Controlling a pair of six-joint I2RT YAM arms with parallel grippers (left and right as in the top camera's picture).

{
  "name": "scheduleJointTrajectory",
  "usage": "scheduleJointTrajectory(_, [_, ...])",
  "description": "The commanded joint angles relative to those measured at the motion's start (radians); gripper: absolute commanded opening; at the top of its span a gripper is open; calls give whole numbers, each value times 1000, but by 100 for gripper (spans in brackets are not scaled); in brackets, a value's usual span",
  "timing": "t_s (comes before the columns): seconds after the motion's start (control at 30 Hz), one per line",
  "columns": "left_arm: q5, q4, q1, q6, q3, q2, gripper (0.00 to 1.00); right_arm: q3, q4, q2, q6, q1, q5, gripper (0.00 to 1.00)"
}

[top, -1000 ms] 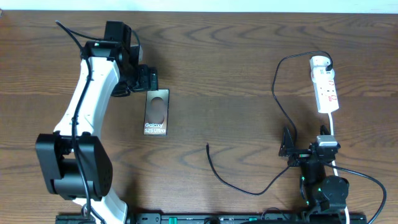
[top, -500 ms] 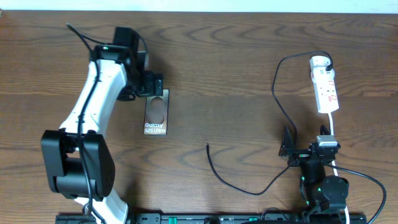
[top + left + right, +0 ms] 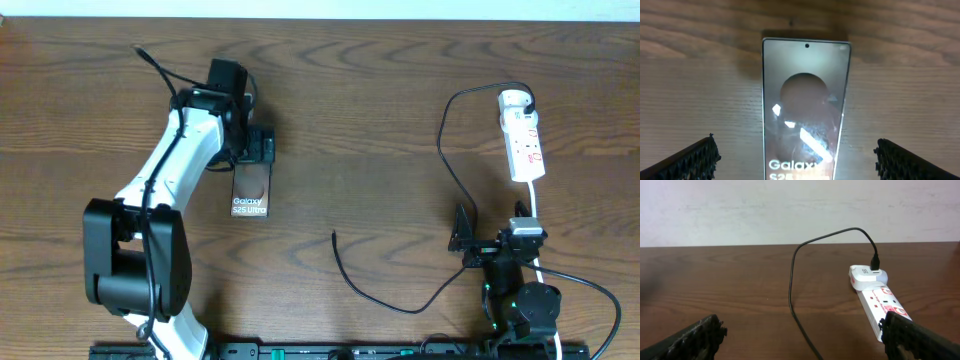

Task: Plug charger to phone and switch on socket
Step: 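Move the left gripper forward over the silver phone, then lower the left gripper and close it on the phone's long edges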

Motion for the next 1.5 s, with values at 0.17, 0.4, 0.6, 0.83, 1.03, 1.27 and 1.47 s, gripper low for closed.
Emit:
scheduleJointTrajectory(0.17, [-19,45,2,-24,-56,39,98,-1,-5,-5,-3,2,8,99])
scheduleJointTrajectory(0.4, [-19,111,2,-24,-77,40,98,-1,-5,-5,-3,2,8,99])
scheduleJointTrajectory(0.6, [-20,151,2,-23,-101,40,98,-1,-5,-5,-3,2,8,99])
scheduleJointTrajectory(0.83, [-20,150,-15,-23,-108,40,98,-1,-5,-5,-3,2,8,99])
scheduleJointTrajectory(1.03, [-50,150,-56,-5,-130,40,98,-1,-5,-5,-3,2,8,99])
scheduleJointTrajectory(1.27, [-92,150,-63,-24,-130,40,98,-1,-5,-5,-2,2,8,99])
scheduleJointTrajectory(1.47, [-92,154,-63,-24,-130,48,98,-1,-5,-5,-3,2,8,99])
